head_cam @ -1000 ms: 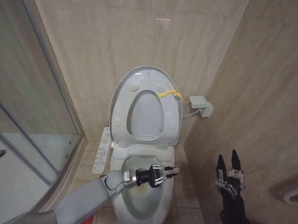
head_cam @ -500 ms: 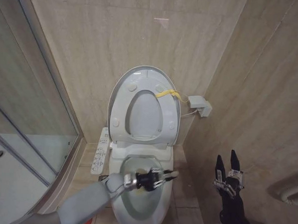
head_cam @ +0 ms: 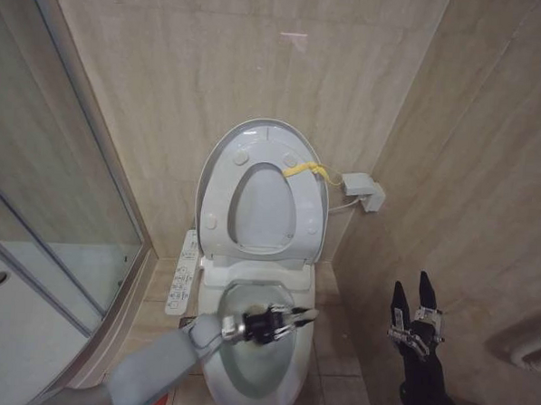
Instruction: Open the toilet lid, clean the toilet bowl with a toilet brush, close the toilet lid, and flush.
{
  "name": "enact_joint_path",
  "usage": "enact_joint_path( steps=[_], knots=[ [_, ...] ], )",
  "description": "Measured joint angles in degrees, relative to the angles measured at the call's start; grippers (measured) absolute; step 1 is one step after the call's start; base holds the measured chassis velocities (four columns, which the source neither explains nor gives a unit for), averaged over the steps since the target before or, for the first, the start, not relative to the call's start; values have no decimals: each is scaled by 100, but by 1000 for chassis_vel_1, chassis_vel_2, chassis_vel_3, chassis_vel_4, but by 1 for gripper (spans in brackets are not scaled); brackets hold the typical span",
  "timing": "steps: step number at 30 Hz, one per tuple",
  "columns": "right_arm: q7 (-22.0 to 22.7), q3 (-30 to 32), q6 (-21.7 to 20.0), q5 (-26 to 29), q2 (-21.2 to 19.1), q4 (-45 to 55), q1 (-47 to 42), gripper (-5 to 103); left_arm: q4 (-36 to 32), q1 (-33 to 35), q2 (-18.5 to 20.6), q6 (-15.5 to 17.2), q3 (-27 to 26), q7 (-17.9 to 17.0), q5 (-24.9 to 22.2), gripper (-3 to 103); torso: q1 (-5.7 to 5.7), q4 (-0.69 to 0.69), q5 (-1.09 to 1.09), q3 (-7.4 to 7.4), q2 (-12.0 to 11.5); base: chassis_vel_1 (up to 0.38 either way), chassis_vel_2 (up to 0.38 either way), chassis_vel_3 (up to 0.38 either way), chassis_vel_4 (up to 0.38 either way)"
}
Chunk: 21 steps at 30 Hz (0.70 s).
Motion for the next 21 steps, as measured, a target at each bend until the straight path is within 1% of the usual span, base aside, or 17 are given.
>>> enact_joint_path(
  steps=[1,2,4,5,7,9,10,11,13,14,15,16,17,18,19,20,21],
  knots=[
    [-1,12,0,1,0,-9,1,100,-187,-35,-38,37,-6,-29,-52,21,0,-1,0,0,0,0,0,0,0],
    [-1,12,0,1,0,-9,1,100,-187,-35,-38,37,-6,-29,-52,21,0,-1,0,0,0,0,0,0,0],
    [-5,26,4,-2,25,-11,-2,100,-470,-157,-157,89,-1,-80,-131,21,0,-14,-1,-1,1,0,0,0,0],
    [-9,26,5,-8,39,-6,-3,100,-531,-189,-189,96,37,-87,-140,21,0,-17,-2,-1,1,0,0,0,0],
    [-9,26,7,-7,43,1,-9,100,-494,-187,-180,95,79,-84,-131,21,0,-15,0,0,0,-54,-48,-5,10],
    [-10,25,6,-12,30,27,-25,100,-195,-110,-83,21,138,-32,-20,21,0,-14,-2,0,0,-27,-15,-10,-4],
    [-8,22,5,-8,12,42,-27,100,-11,-23,3,-20,107,-3,47,21,0,-3,0,0,0,0,0,0,0],
    [-6,23,5,0,-7,49,-37,100,75,22,39,-39,52,10,71,21,1,2,1,1,0,0,0,0,0],
    [-6,29,4,7,-23,49,-40,100,73,36,45,-41,-17,7,67,21,0,1,-1,0,0,0,0,0,0],
    [-6,45,4,12,-32,50,-41,100,3,36,44,-22,-56,-2,43,21,0,-1,-1,0,0,0,0,0,0],
    [-5,67,4,19,-35,49,-41,100,-212,-1,17,33,-72,-34,-35,21,0,0,-1,0,0,0,0,0,0],
    [-6,82,4,20,-28,49,-43,100,-372,-63,-20,73,-69,-60,-97,21,1,-9,-1,0,0,0,0,0,0],
    [-6,82,4,20,-28,49,-43,100,-372,-63,-20,73,-69,-60,-97,21,1,-9,-1,0,0,0,0,0,0],
    [-6,91,4,19,-16,49,-43,100,-551,-153,-61,112,-46,-80,-152,21,0,-14,-2,-1,1,0,0,0,0],
    [-6,93,4,13,-9,48,-42,100,-624,-191,-68,125,-12,-84,-170,21,0,-16,-2,-1,1,0,0,0,0],
    [-7,94,4,10,-3,44,-37,100,-634,-203,-62,134,33,-85,-176,21,0,-17,0,-1,1,0,0,0,0],
    [-8,93,5,5,0,44,-42,100,-543,-171,-17,126,94,-70,-144,21,1,-14,-1,0,0,0,0,0,0]
  ],
)
